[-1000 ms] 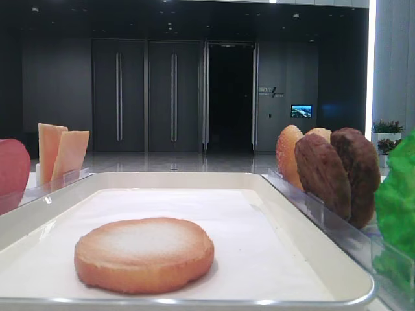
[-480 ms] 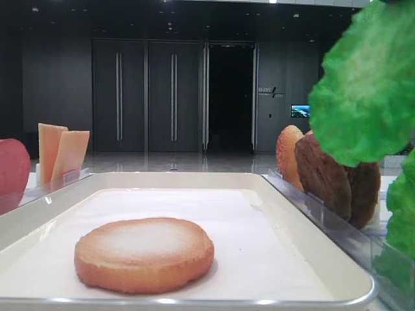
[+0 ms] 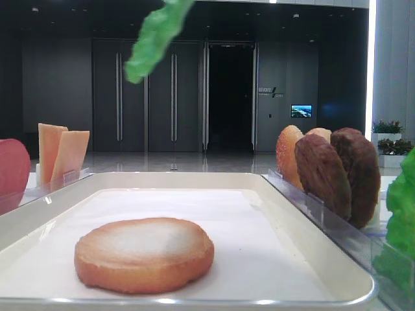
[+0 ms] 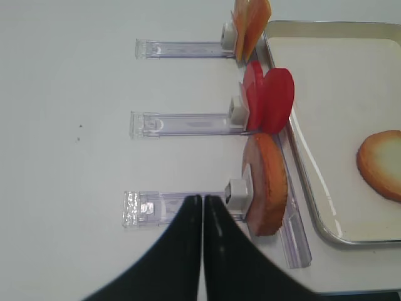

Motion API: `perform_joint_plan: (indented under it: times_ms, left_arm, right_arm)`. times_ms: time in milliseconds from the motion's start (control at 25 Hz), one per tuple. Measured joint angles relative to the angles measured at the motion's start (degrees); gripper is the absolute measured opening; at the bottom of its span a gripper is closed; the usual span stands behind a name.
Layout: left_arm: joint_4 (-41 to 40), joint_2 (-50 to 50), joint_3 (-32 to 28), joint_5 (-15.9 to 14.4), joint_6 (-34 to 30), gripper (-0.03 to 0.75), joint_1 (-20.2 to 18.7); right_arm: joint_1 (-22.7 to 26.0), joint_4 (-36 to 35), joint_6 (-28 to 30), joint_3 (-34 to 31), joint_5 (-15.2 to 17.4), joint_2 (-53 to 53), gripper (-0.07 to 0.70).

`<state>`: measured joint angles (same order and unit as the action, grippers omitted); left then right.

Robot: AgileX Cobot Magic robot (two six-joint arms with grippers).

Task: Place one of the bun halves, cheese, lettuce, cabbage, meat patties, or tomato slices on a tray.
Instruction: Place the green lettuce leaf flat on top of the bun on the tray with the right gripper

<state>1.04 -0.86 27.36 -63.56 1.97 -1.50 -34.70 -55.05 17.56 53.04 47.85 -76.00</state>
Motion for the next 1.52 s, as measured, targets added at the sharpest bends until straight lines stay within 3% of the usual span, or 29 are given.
perform_joint_plan:
  times_ms: [320, 600, 1120, 1520]
  left_arm:
    - [0.00, 0.00, 0.00, 0.00, 0.00, 0.000, 0.00]
    - [0.00, 0.00, 0.00, 0.00, 0.00, 0.000, 0.00]
    - [0.00, 0.00, 0.00, 0.00, 0.00, 0.000, 0.00]
    - [0.00, 0.00, 0.00, 0.00, 0.00, 0.000, 0.00]
  right_arm:
    - [0.00, -15.44, 18.53, 0.04, -1.38, -10.58, 0.053]
    - [0.00, -23.16, 27.63, 0.04, 0.14, -17.73, 0.053]
    - [0.38, -26.40, 34.57, 0.59, 0.51, -25.95, 0.052]
    - [0.93, -23.41, 36.08, 0.63, -2.89, -26.59, 0.052]
